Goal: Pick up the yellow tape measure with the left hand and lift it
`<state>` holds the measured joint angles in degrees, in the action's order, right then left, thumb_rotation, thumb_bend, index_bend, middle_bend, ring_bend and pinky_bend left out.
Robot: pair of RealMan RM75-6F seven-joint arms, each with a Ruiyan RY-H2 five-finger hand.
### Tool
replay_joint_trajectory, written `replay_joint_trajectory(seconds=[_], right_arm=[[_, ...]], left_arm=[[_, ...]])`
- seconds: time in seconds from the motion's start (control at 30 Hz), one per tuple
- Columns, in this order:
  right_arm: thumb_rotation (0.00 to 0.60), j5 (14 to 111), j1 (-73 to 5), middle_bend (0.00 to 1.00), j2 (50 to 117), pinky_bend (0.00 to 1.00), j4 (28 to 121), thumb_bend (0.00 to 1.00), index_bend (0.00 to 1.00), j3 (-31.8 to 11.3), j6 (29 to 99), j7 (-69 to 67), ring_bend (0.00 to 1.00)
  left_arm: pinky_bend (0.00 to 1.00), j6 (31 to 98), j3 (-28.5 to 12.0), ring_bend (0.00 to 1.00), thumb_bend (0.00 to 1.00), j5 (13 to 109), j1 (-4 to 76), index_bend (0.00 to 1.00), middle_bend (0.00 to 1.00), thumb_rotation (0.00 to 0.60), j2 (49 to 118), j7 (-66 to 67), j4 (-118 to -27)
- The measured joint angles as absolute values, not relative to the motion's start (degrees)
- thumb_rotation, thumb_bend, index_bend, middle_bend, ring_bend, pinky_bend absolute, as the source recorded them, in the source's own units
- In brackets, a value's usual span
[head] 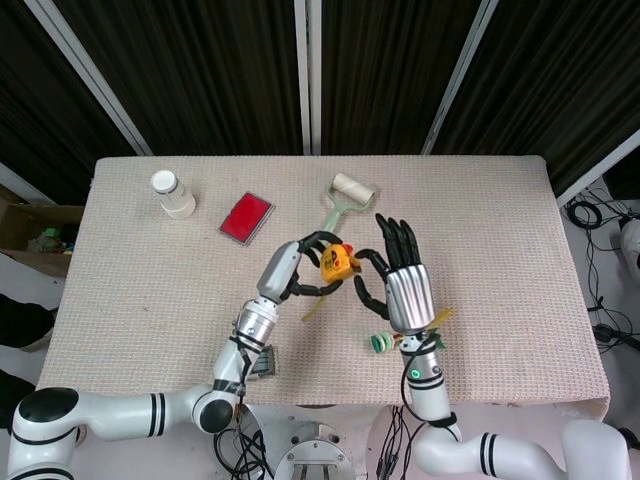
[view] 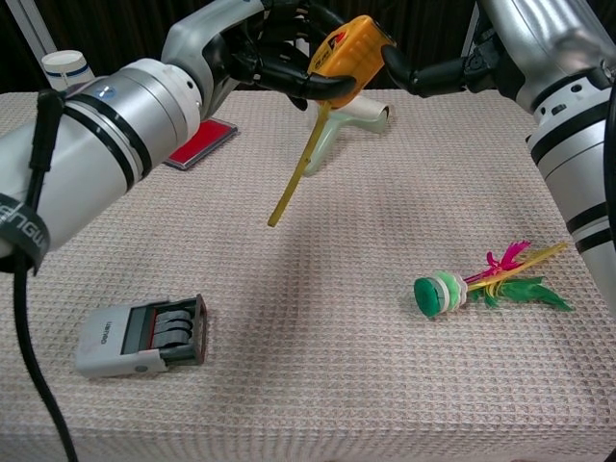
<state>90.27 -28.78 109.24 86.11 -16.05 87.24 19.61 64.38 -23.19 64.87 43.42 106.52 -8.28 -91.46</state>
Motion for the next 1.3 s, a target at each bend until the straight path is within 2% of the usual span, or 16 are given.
replay_joint_trajectory(seconds=[0.27,0.8,1.07,1.3], right_arm=[[0.600,90.5,-29.2,0.08,110.6,0.00,84.6,0.34,0.51,-16.2,88.0,19.7,0.00],[0.600,90.1,-29.5,0.10,111.6,0.00,83.1,0.36,0.56,-16.4,88.4,18.1,0.00],[0.600,90.4,-29.7,0.12,111.7,0.00,82.5,0.47,0.63,-16.5,88.9,17.1,0.00],[0.600,90.7,-29.7,0.13,111.7,0.00,82.4,0.48,0.67,-16.7,89.5,16.7,0.00]], left_arm=[[0.50,64.1,-23.0,0.52,0.31,64.8,43.4,0.57,0.57,0.600,106.4,-8.3,-91.9],[0.50,63.7,-22.6,0.52,0.31,65.1,43.3,0.57,0.57,0.600,106.5,-9.3,-91.8],[0.50,63.5,-22.6,0.52,0.31,65.3,43.2,0.57,0.57,0.600,106.2,-10.1,-91.7],[0.50,63.4,-22.4,0.52,0.31,65.4,42.7,0.57,0.57,0.600,105.8,-11.3,-91.6]])
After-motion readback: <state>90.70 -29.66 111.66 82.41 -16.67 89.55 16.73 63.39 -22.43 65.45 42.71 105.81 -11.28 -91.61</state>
